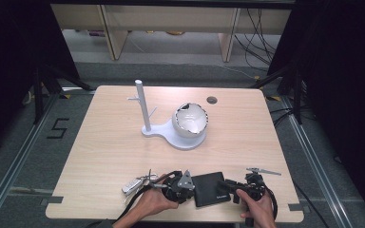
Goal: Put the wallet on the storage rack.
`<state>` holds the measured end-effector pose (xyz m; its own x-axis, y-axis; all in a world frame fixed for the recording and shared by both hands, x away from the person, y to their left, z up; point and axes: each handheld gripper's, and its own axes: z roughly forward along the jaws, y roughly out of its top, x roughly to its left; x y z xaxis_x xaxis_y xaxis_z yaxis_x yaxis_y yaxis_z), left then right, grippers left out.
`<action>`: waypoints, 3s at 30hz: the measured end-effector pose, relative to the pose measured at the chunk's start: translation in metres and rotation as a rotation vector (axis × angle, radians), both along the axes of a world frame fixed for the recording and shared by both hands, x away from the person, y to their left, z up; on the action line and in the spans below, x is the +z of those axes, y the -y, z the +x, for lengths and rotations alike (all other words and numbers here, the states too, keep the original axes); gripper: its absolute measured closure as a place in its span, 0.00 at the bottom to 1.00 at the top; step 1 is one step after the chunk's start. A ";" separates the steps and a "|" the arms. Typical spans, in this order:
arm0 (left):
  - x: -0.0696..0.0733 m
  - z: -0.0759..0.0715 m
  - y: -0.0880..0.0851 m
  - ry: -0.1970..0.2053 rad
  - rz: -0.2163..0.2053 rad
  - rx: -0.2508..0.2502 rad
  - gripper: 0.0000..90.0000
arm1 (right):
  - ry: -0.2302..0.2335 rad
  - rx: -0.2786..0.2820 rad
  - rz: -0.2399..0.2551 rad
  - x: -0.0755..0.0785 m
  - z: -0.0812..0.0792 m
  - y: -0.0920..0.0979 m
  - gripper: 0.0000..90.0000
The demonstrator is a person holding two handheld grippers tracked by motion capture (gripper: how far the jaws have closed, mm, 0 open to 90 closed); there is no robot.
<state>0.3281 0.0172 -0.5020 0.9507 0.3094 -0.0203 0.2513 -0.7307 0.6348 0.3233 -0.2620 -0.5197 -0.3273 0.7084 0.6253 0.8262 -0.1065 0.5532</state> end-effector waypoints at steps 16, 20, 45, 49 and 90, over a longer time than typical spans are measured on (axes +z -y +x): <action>0.001 0.000 -0.001 0.013 0.024 -0.017 0.96 | 0.054 0.042 0.093 0.012 -0.004 -0.005 0.83; 0.001 -0.002 -0.001 0.012 -0.007 0.016 0.91 | 0.040 0.056 0.136 0.018 -0.007 -0.008 0.86; 0.036 -0.028 -0.087 0.045 -0.029 0.144 0.39 | 0.222 0.106 0.135 0.055 0.007 -0.013 0.89; 0.037 -0.032 -0.099 0.045 -0.037 0.178 0.37 | 0.229 0.100 0.125 0.061 0.015 -0.009 0.89; 0.030 -0.045 -0.153 0.054 -0.066 0.309 0.33 | 0.295 -0.072 0.069 0.129 0.144 -0.020 0.90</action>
